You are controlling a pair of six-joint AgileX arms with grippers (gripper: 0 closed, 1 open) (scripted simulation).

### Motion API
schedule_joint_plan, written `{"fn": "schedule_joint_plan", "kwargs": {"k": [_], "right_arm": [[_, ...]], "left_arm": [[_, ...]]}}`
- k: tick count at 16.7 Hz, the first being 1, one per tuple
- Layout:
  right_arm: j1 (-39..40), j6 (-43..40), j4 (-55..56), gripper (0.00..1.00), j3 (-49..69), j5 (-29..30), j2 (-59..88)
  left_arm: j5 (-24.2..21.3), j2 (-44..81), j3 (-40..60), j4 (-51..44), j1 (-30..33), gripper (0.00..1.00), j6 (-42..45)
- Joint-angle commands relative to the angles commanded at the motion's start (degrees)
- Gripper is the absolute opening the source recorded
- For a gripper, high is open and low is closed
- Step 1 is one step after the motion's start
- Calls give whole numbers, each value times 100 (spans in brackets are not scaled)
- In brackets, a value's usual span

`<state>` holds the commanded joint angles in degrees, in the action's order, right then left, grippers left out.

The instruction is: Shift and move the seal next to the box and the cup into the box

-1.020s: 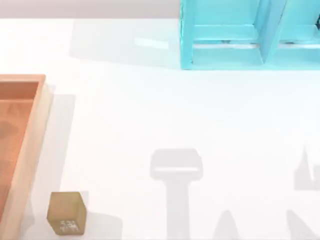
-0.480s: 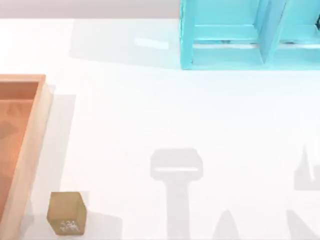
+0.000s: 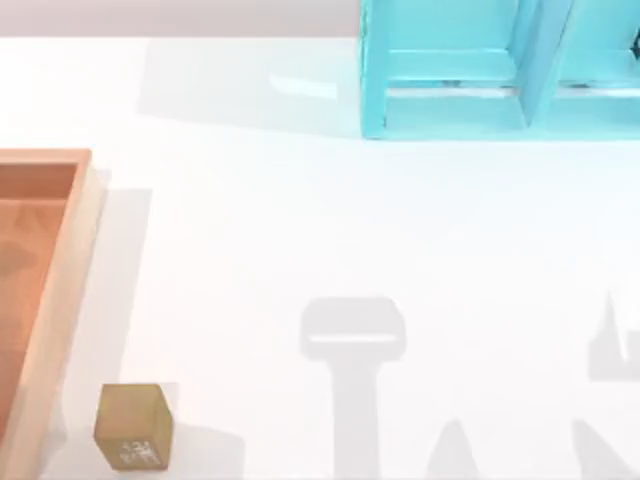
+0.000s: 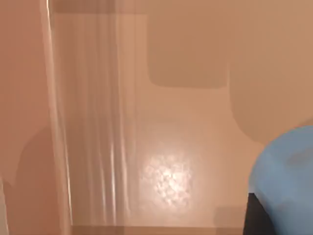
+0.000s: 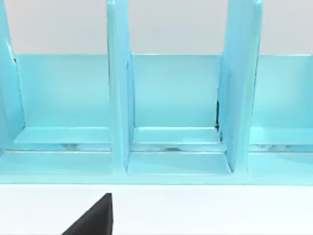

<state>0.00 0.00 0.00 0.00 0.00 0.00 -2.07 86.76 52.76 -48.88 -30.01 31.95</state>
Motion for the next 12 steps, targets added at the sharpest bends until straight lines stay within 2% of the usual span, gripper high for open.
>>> {"fn": "schedule_joint_plan", "kwargs": {"k": [6, 12], "right_arm": [[0, 0, 0, 100, 0, 0, 0], [0, 0, 0, 100, 0, 0, 0]], "left_arm": [[-114, 144, -268, -123, -50, 0, 3], [-114, 144, -268, -123, -50, 45, 3]]}}
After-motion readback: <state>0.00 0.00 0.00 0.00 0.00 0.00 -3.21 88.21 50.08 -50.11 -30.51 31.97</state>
